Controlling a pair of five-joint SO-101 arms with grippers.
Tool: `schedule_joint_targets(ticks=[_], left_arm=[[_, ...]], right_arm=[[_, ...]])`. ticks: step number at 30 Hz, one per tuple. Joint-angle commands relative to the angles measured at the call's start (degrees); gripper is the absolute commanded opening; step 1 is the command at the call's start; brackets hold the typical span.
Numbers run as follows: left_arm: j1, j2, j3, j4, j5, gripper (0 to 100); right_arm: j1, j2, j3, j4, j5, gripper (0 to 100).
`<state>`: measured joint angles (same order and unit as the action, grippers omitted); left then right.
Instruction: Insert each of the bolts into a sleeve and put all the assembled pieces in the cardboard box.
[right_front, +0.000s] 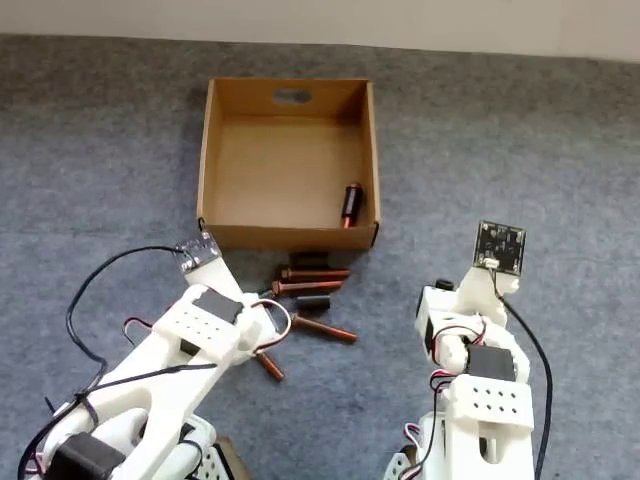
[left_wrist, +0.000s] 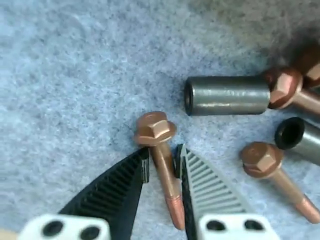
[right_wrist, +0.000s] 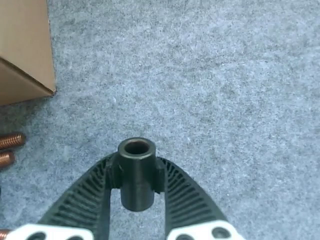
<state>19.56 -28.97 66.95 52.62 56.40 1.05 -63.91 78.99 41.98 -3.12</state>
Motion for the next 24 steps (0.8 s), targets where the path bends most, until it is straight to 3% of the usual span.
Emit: schedule_joint_targets(ticks=[1,9,16,21,24], left_arm=[[2.33,-0.22,0.22,0.97,-5.01,12],[18.59,-0.66,-0.31,5.01,-10.2,11],[19.74,-0.66,-0.4,5.27,-11.52,2],[19.65,-0.66,-0.4,5.27,-24.09,3],[19.47,-0.66,-0.4,5.45,-33.58,12]], right_arm=[[0.66,-0.75,-0.4,-1.1,0.0,0.6],[0.66,-0.75,-0.4,-1.1,0.0,0.6],[0.66,-0.66,-0.4,-1.1,0.0,0.6],[0.75,-0.66,-0.4,-1.1,0.0,0.6],[0.75,-0.66,-0.4,-1.1,0.0,0.6]])
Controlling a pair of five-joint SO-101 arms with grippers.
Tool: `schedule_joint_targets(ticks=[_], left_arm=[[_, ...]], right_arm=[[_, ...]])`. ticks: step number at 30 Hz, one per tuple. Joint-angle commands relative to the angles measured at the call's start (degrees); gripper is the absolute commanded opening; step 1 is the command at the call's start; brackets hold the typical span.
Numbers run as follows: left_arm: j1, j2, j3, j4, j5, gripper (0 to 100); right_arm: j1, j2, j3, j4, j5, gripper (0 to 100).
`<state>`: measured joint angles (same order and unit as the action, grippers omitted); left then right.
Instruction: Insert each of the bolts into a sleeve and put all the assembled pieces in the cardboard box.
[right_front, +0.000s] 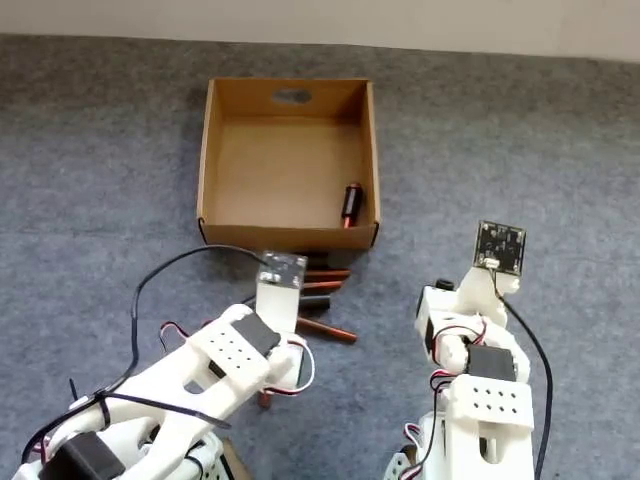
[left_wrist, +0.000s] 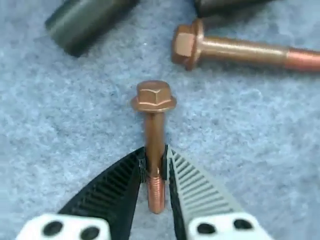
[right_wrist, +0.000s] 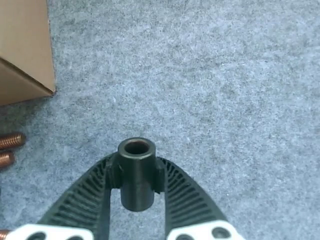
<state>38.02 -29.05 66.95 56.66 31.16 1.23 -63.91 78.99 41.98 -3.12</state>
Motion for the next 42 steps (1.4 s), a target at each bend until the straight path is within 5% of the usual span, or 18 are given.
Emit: schedule_joint_targets(ticks=[1,6,13,22,34,39,42], left_arm=[[0.57,-0.57,-0.31,1.41,-11.52,15],[-6.73,-0.57,-0.4,1.41,-16.53,28],[-14.81,-0.57,-3.56,2.46,-16.88,28],[-15.25,-0.57,-13.14,12.22,-25.49,28],[-15.43,-0.13,-12.09,9.05,-25.67,28],[-15.16,-0.04,-10.42,5.19,-25.49,14],[-15.08,-0.04,-9.89,3.43,-25.41,14]], right_arm=[[0.57,-0.66,-0.4,-1.1,0.0,0.6],[0.57,-0.66,-0.4,-1.1,0.0,0.6],[0.57,-0.66,-0.4,-1.1,0.0,0.6],[0.57,-0.75,-0.4,-1.1,0.0,0.6],[0.57,-0.66,-0.4,-1.1,0.0,0.6],[0.57,-0.66,-0.4,-1.1,0.0,0.6],[0.57,-0.66,-0.4,-1.1,0.0,0.6]])
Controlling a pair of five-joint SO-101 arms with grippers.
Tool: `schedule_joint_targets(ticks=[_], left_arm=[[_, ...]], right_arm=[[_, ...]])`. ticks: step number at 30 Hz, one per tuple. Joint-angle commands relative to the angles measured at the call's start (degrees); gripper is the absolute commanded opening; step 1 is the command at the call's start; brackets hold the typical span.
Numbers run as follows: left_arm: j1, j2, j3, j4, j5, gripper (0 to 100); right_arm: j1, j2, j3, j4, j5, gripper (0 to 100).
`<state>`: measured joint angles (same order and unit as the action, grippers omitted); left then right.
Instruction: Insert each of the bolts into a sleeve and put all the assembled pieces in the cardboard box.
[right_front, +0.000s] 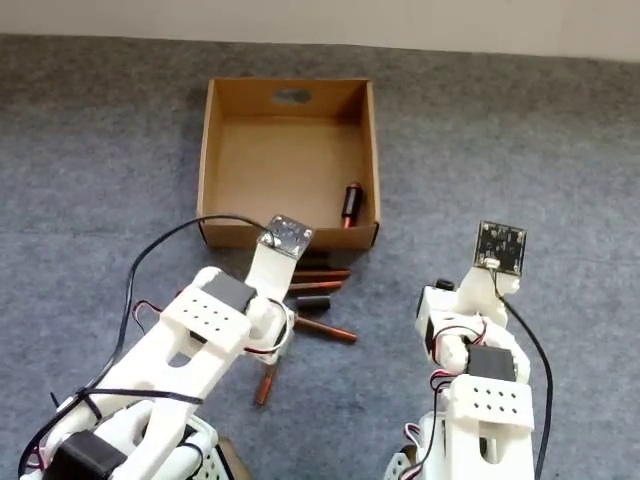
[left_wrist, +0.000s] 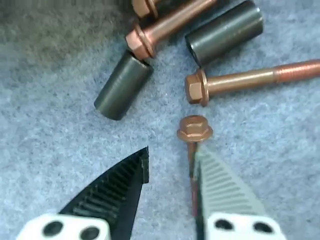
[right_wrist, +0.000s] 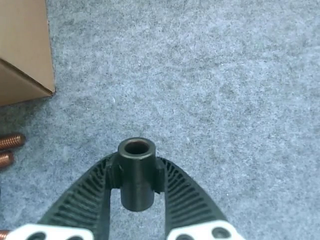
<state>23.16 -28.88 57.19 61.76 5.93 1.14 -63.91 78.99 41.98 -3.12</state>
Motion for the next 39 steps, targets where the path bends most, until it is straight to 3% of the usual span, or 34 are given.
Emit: schedule_joint_targets(ticks=[1,5,10,17,24,29,39], left_arm=[[-0.22,-0.22,-0.04,-1.76,-0.18,16],[-0.22,-0.22,-0.13,-1.67,-0.18,24],[0.31,-0.22,-0.48,-1.93,-0.18,25],[8.13,-0.13,1.98,-2.11,-0.26,25],[2.24,10.77,-2.77,-1.76,-0.44,24],[2.59,19.82,-8.57,-2.11,-0.26,24],[2.68,21.23,-11.91,-2.11,-0.26,23]], right_arm=[[0.66,-0.66,-0.4,-1.1,0.0,0.6],[0.66,-0.66,-0.4,-1.1,0.0,0.6],[0.66,-0.66,-0.4,-1.1,0.0,0.6],[0.66,-0.66,-0.4,-1.1,0.0,0.6],[0.66,-0.66,-0.4,-1.1,0.0,0.6],[0.66,-0.66,-0.4,-1.1,0.0,0.6],[0.66,-0.75,-0.4,-1.19,0.0,0.6]])
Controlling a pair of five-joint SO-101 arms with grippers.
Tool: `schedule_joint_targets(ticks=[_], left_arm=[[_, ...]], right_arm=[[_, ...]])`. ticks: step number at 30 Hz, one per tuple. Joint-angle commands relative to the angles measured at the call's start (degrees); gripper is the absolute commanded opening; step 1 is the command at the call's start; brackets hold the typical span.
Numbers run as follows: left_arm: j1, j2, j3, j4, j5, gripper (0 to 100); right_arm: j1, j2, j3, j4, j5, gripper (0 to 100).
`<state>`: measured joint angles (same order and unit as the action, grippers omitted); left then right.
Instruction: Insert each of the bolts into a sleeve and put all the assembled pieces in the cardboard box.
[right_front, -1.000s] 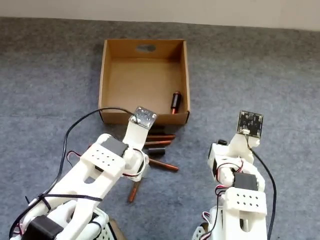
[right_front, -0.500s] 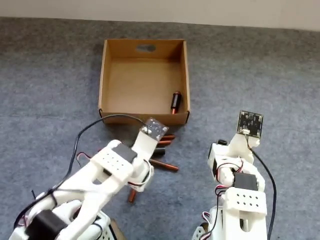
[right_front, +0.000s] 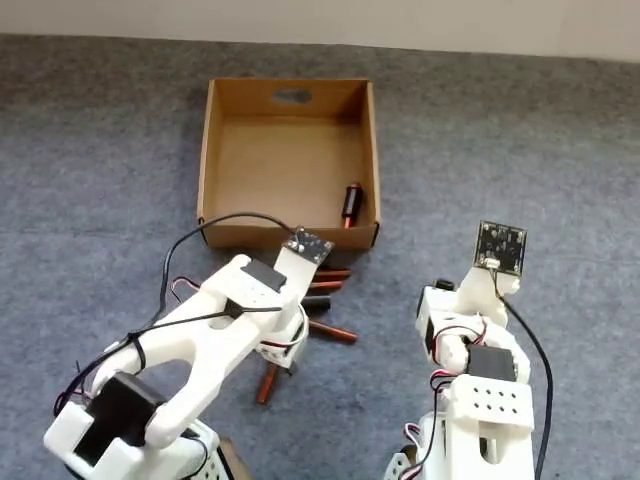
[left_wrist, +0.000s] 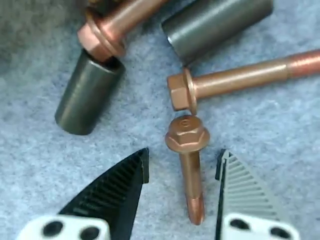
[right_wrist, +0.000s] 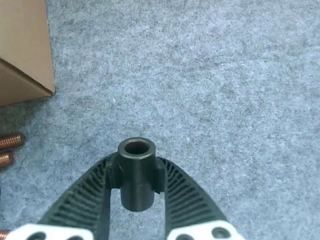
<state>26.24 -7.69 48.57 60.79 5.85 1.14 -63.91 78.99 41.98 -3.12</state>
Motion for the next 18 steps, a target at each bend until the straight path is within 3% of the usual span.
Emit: schedule_joint_targets(ticks=[1,9,18], left_arm=[[-0.4,0.04,-3.65,-1.14,-0.18,21],[-0.4,0.57,-4.09,-1.14,-0.18,3],[-0.92,-0.04,-4.0,-0.79,-0.09,2]], right_arm=[[0.66,-0.84,-0.4,-1.19,0.0,0.6],[0.66,-0.75,-0.4,-1.19,0.0,0.6],[0.66,-0.66,-0.4,-1.19,0.0,0.6]])
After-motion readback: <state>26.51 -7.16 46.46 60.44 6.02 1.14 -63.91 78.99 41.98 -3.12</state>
